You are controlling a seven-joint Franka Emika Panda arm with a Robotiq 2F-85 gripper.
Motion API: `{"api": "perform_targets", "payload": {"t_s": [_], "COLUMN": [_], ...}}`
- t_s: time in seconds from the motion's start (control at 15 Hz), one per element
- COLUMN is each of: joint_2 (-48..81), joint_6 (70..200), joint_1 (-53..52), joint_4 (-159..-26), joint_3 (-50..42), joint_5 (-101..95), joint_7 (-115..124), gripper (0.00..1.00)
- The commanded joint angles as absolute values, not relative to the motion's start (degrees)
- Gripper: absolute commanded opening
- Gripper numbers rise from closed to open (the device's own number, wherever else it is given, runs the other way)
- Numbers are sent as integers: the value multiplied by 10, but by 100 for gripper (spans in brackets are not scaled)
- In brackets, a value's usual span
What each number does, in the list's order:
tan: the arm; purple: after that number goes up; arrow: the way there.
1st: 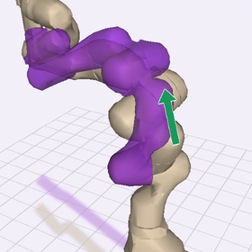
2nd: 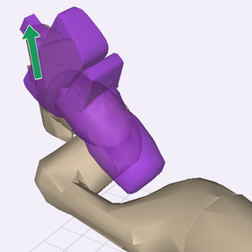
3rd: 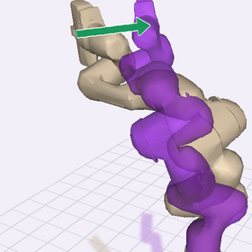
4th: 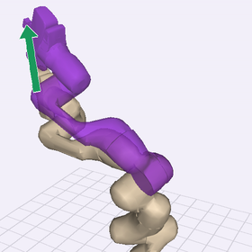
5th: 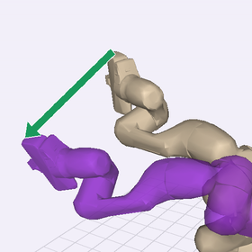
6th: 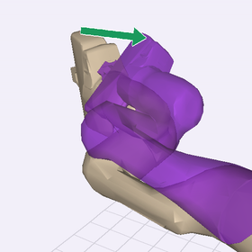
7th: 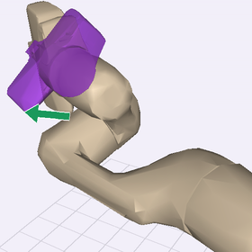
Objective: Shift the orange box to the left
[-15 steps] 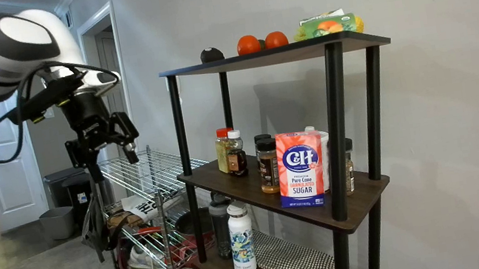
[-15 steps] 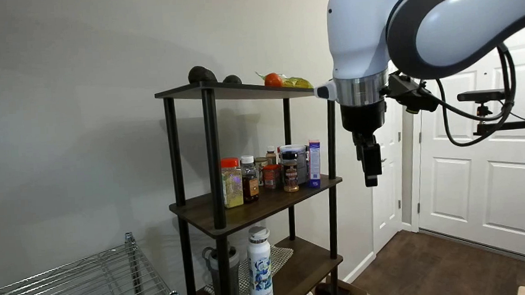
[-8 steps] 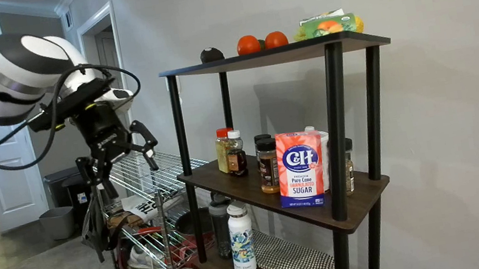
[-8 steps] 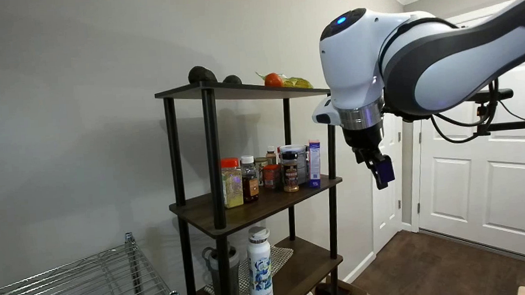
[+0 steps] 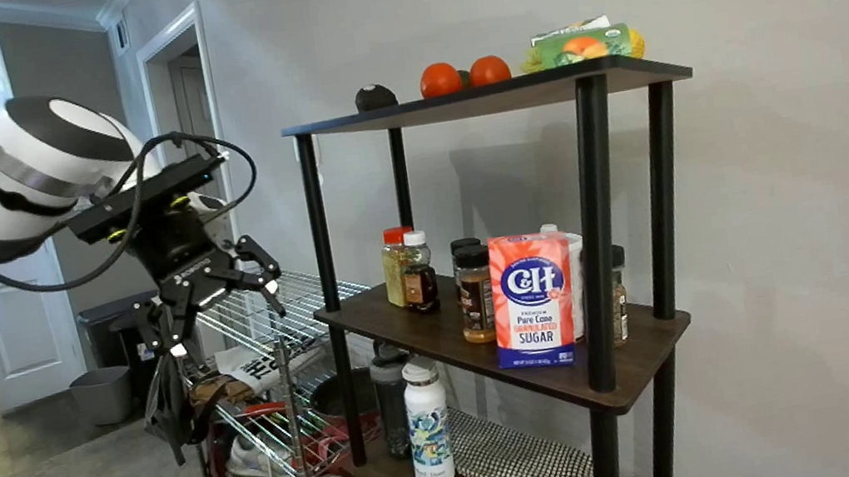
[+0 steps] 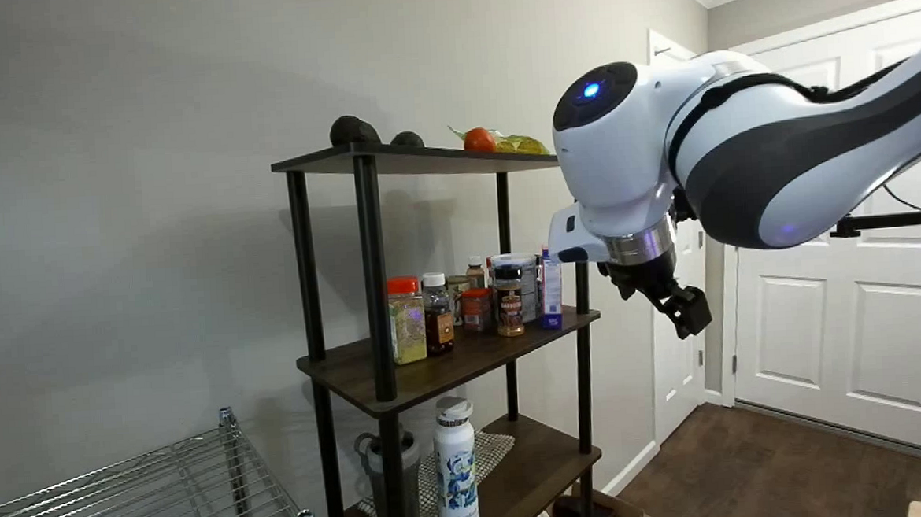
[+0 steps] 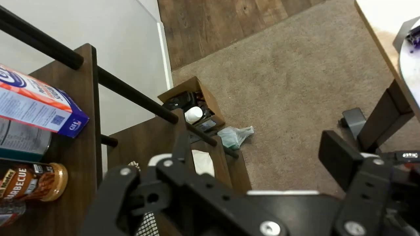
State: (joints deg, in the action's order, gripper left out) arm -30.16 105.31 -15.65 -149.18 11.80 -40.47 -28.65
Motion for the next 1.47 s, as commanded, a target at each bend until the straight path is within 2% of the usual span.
{"api": "perform_targets", "payload": {"t_s": [0.0,0.6,0.67,1.4], "joint_2": [-287,-315,-279,-283], "joint_6": [1023,1037,1020,1031], "joint_1": [-178,-209,-206,-214], "joint_4": [-1500,-1540,-1511,-1521], "joint_3": [115,113,112,111], "joint_5": [-453,-618,-583,-620], "joint_7": [-340,-452,-420,-433], "gripper": [100,100,100,100]}}
